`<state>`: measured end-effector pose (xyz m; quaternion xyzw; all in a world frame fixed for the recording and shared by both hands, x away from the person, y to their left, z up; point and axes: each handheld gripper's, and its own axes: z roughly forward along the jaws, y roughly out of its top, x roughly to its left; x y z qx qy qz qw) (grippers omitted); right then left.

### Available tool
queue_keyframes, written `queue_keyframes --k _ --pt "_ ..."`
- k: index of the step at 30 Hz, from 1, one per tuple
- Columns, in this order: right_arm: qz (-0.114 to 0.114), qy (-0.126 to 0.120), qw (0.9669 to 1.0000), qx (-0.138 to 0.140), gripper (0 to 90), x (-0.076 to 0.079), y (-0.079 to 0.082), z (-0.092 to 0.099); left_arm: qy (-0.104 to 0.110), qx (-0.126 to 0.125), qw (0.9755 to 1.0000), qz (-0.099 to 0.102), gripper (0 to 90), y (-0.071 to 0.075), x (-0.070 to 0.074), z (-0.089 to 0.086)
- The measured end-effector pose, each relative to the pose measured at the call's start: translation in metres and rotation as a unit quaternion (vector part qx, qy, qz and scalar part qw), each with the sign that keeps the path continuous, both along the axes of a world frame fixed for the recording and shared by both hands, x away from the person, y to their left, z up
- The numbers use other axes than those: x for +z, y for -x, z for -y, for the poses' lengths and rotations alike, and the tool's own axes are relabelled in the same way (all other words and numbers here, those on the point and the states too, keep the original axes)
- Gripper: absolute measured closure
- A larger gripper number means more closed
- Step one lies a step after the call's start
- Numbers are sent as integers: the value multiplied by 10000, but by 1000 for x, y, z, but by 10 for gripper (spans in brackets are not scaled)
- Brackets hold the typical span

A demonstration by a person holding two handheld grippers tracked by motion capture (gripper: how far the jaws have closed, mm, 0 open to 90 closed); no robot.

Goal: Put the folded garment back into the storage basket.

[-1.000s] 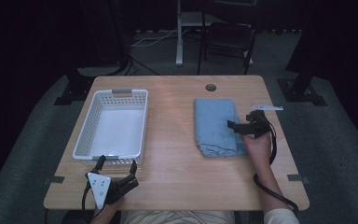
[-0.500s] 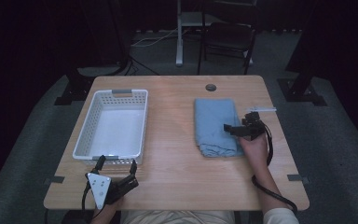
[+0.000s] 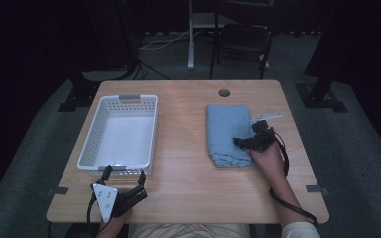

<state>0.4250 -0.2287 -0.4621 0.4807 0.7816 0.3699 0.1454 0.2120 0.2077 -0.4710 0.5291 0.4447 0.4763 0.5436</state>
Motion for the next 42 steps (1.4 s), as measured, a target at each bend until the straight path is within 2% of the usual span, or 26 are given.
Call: queue_keyframes --k 2,5,8,12,15,18,28,29,33,37,39,40,41,42 --pt "5 -1 10000 12 8 0 0 0 -1 0 10000 -1 11 0 0 0" --pt "50 -31 10000 45 68 0 2 0 2 0 10000 3 11 0 0 0" --pt "113 -84 9999 90 163 1 4 2 1 1 10000 3 11 0 0 0" --pt "151 -248 9993 246 375 1 6 3 2 1 10000 -1 11 0 0 0" --pt "137 -349 9986 361 460 1 6 4 -1 1 10000 -7 11 0 0 0" --pt "28 -493 9980 396 557 1 7 4 -4 3 10000 -12 11 0 0 0" --pt "-170 -812 9956 437 633 0 4 0 -5 -1 10000 -11 11 0 0 0" --pt "-191 -900 9948 430 642 0 4 1 -2 -2 10000 -1 11 0 0 0" --pt "-306 -1431 9884 412 661 -1 3 10 -5 -20 10000 -5 11 0 0 0" --pt "-298 -1616 9854 441 667 -1 4 13 -7 -27 10000 -8 11 0 0 0" --pt "-299 -1819 9818 468 670 1 5 16 -4 -27 10000 -1 11 0 0 0" --pt "-299 -1819 9818 468 670 1 5 16 -4 -27 10000 -1 11 0 0 0" --pt "-217 -1930 9798 475 674 4 6 18 -2 -27 10000 -1 11 0 0 0" --pt "-217 -1930 9798 475 674 4 6 18 -4 -28 10000 -1 11 0 0 0"
